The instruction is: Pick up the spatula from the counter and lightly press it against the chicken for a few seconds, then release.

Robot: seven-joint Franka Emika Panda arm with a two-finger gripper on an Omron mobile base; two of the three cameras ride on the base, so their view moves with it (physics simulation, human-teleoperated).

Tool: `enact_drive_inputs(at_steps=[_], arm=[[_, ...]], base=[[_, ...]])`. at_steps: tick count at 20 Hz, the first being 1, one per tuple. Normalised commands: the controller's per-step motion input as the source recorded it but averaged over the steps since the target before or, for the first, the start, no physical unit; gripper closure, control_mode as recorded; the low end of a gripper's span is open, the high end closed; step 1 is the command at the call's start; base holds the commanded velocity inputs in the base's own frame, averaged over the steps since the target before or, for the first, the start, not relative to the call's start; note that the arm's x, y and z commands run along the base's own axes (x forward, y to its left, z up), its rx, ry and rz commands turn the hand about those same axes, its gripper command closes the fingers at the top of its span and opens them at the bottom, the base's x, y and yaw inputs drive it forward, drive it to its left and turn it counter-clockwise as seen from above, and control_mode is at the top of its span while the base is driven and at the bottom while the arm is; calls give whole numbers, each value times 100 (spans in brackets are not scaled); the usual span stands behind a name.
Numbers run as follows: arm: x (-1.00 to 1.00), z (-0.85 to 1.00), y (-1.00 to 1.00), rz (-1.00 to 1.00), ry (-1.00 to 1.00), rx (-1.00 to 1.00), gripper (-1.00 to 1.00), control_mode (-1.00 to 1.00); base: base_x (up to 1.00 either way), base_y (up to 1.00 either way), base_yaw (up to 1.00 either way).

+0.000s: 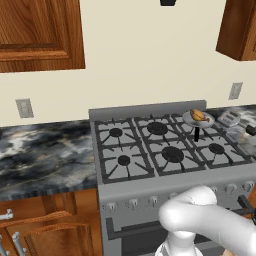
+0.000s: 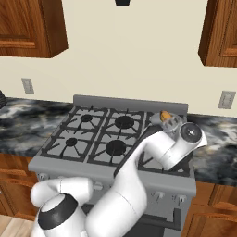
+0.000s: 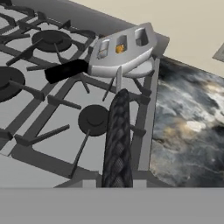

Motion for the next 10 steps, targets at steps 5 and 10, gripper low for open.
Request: enact_drive_inputs(at_steps=[5,10], arm=[[6,18,0,12,8,-2,100,-100],[13,13,0,10,7,-1,100,-100]], base=[[0,0,0],[0,0,0]])
